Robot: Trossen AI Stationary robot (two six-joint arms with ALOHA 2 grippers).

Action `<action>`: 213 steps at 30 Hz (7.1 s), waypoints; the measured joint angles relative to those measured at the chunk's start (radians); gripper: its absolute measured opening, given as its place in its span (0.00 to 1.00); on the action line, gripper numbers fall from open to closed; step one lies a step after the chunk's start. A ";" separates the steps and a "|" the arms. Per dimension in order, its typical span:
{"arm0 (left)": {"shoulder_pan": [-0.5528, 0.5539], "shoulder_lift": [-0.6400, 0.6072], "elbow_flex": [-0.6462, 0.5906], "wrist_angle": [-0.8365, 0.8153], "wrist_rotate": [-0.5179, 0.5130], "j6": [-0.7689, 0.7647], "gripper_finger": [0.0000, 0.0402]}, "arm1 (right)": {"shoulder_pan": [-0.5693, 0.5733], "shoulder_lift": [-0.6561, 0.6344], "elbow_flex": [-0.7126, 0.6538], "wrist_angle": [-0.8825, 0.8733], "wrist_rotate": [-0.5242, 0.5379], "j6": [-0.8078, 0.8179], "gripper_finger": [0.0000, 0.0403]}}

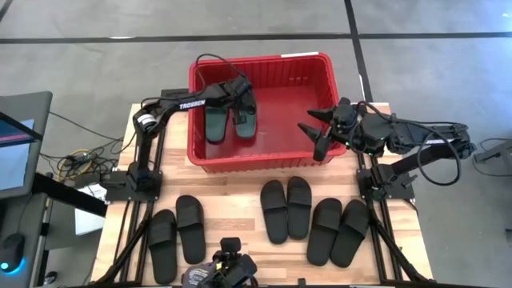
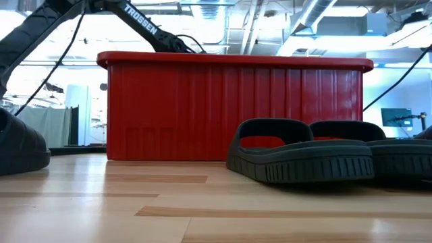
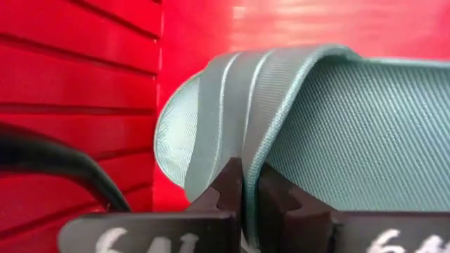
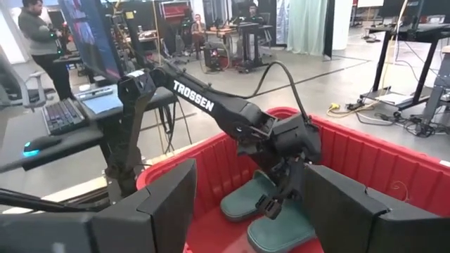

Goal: Pick and place slides into bin
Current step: Put the green slipper into the red container

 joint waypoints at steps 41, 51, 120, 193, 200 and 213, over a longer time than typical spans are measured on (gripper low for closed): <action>-0.003 0.006 -0.003 -0.094 -0.142 0.048 0.17 | -0.001 0.000 0.000 -0.001 0.001 -0.001 0.59; -0.015 0.006 -0.003 -0.127 -0.211 0.072 0.32 | 0.000 0.000 0.000 -0.009 0.000 -0.001 0.59; 0.010 -0.033 0.027 -0.212 0.129 -0.109 0.40 | 0.092 0.000 0.000 -0.047 -0.023 0.059 0.59; 0.032 -0.060 0.026 -0.171 0.220 0.126 0.40 | 0.128 0.057 0.001 -0.083 -0.018 0.092 0.59; 0.017 -0.058 -0.028 -0.142 0.196 0.161 0.40 | 0.128 0.057 0.001 -0.082 -0.018 0.093 0.59; 0.014 -0.058 -0.050 -0.038 0.103 0.120 0.40 | 0.128 0.057 0.000 -0.083 -0.018 0.095 0.59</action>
